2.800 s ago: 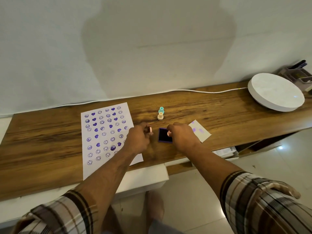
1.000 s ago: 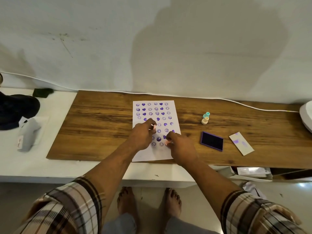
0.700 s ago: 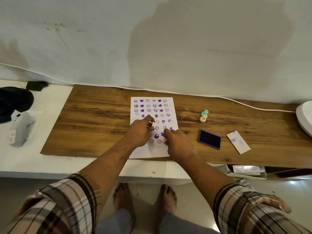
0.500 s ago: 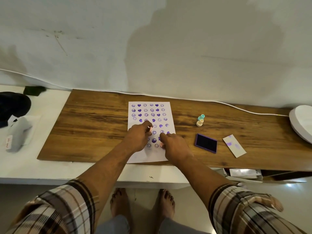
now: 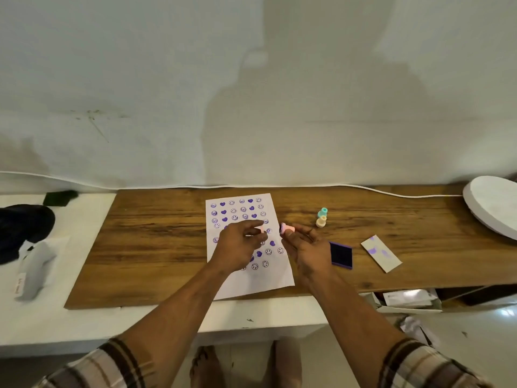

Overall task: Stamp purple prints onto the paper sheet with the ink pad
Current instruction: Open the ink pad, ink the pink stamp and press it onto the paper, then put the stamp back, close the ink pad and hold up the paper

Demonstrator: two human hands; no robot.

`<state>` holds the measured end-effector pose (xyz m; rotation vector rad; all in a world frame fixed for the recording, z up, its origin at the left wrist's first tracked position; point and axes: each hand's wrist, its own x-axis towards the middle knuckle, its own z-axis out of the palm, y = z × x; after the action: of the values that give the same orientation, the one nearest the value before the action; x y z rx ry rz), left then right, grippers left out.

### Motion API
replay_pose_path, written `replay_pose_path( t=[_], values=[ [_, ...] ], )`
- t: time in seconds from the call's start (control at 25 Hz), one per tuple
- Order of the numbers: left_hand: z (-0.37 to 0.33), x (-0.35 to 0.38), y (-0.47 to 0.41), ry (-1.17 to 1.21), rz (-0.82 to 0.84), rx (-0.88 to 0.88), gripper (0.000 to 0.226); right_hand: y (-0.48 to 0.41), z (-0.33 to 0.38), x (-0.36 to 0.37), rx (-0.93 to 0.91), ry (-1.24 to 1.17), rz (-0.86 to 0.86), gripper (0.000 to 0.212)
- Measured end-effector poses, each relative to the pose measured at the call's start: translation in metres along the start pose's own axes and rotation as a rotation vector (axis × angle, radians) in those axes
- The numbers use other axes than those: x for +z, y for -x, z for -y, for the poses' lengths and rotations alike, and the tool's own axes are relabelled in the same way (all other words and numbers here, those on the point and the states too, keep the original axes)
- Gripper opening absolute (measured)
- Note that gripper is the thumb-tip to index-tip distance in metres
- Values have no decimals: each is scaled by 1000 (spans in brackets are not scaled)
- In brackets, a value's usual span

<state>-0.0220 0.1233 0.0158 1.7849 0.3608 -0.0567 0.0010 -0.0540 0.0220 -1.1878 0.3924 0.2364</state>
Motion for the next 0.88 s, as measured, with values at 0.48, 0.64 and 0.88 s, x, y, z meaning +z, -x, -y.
replay_pose_path(
  t=[0.48, 0.64, 0.88],
  values=[
    [-43, 40, 10, 122, 21, 51, 24, 10, 40, -21, -179, 210, 154, 26],
    [-44, 44, 8, 65, 40, 75, 22, 8, 46, -28, -224, 280, 191, 26],
    [-51, 51, 6, -70, 50, 82, 25, -1, 55, -44, -132, 366, 213, 22]
  ],
)
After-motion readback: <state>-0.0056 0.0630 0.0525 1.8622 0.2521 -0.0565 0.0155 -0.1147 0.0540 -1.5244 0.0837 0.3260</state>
